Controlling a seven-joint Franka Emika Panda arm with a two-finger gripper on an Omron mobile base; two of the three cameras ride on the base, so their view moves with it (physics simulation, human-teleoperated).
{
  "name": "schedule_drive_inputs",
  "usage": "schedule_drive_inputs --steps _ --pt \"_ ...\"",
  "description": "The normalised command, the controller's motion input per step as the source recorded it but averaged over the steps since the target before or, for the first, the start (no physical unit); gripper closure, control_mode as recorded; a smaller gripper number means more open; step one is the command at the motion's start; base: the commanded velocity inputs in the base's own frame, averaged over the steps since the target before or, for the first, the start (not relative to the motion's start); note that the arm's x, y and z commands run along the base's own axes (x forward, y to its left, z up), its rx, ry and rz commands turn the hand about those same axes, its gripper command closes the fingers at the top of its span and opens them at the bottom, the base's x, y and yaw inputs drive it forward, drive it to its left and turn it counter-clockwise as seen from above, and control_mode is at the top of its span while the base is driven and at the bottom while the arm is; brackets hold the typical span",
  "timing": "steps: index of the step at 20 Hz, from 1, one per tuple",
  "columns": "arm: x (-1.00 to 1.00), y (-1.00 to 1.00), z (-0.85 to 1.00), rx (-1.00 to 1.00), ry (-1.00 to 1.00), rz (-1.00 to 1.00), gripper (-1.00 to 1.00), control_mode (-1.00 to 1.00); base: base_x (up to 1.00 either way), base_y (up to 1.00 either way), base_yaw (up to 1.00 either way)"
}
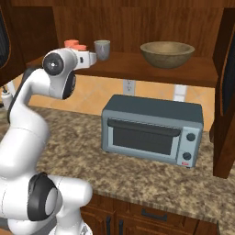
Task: Gather all objects into one cabinet and sort the glasses and bowls to opposite sides.
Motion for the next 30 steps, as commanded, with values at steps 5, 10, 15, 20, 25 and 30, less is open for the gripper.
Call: schedule_drive_inputs --steps 5,10,15,20,25,30 --pt "0.26 0.0 0.0 0.0 0.02 0.0 1.0 -1.0 0.0 0.0 0.0" --pt "0.43 0.0 -0.08 0.0 0.0 0.0 1.0 -1.0 0.0 0.0 0.0" --pt "0.35 0.0 -0.3 0.0 -0.01 0.0 1.0 -1.0 0.0 0.0 0.0" --pt "0.45 0.0 -0.24 0.0 -0.06 0.0 1.0 -1.0 0.0 0.0 0.0" --pt "0.49 0.08 -0.12 0.0 -0.01 0.0 1.0 -1.0 0.0 0.0 0.0" --pt "0.54 0.25 -0.05 0.0 0.0 0.0 -1.0 -1.0 0.0 0.0 0.0"
